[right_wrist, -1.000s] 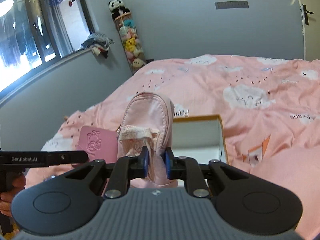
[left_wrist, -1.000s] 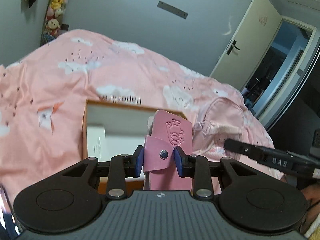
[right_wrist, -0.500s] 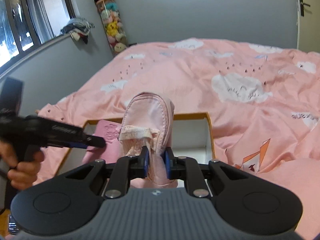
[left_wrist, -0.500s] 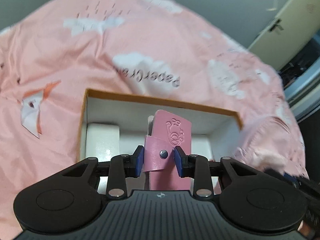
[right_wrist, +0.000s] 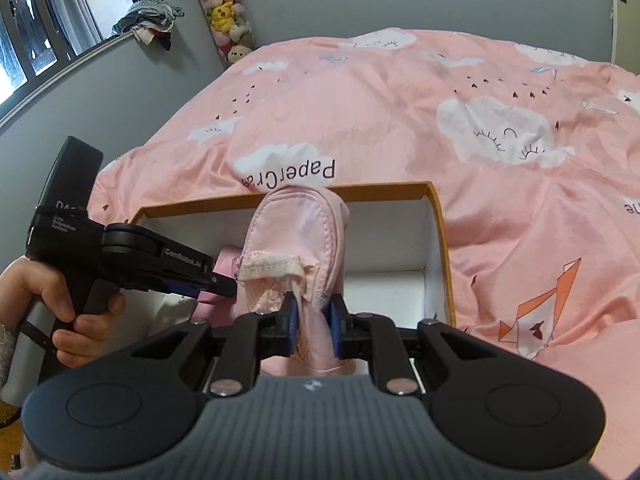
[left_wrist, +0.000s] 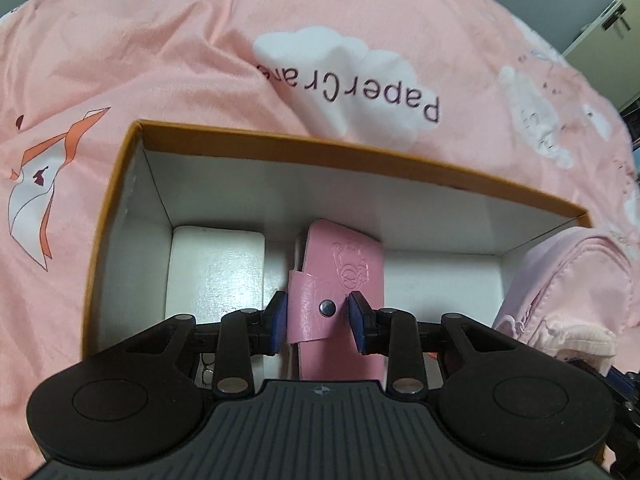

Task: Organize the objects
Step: 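Carry the pink wallet with the left tool and pouch with the right tool over the orange box, then lower the pink wallet and pouch into the orange box and open both tools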

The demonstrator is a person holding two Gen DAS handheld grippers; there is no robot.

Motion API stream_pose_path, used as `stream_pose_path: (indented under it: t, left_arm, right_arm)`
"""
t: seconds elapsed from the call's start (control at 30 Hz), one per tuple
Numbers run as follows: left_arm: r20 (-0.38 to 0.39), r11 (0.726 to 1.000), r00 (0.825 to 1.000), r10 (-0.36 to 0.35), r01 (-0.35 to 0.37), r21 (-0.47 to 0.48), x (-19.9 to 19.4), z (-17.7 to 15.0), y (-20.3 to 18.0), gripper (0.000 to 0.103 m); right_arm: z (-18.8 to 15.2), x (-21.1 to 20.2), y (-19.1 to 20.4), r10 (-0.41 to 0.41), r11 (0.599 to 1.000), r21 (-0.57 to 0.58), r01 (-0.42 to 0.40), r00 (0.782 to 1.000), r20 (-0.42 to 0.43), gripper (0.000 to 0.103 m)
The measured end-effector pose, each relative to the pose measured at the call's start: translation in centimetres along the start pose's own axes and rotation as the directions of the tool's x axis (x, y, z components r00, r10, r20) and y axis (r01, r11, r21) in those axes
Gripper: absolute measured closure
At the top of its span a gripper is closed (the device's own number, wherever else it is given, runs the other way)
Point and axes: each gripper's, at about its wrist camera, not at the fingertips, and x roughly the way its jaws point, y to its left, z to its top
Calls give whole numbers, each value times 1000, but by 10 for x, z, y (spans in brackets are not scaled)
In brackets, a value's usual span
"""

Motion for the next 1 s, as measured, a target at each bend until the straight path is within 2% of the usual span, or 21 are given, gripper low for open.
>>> stream_pose_path:
  t: [0.17, 0.3, 0.4, 0.5, 0.7, 0.83, 1.0]
  left_arm:
    - [17, 993, 997, 76, -78, 91, 0, -2, -11, 64]
    - [63, 973, 991, 119, -129, 193, -8, -6, -25, 61]
    - [102, 969, 991, 90, -111, 219, -21, -5, -26, 58]
    - [135, 972, 991, 22, -52, 229, -42, -5, -19, 58]
    - [243, 977, 970, 9, -61, 204, -82, -9, 4, 58]
    - [265, 981, 964, -4, -48, 187, -96, -10, 19, 58]
    - [262, 985, 965, -22, -24, 171, -98, -13, 31, 61]
  right_arm:
    - [-1, 9, 0, -3, 1000, -2, 3, 1000, -23, 86]
    - [-1, 14, 1, -1, 1000, 4, 1, 999, -39, 86]
    - [0, 14, 3, 5, 1000, 7, -4, 999, -45, 86]
    - [5, 13, 8, 30, 1000, -5, -30, 998, -54, 86]
    - [19, 25, 28, 136, 990, -11, -138, 984, -114, 86]
    - [26, 50, 40, 175, 984, -2, -178, 969, -173, 86]
    - [35, 87, 43, 199, 979, 18, -202, 938, -284, 86]
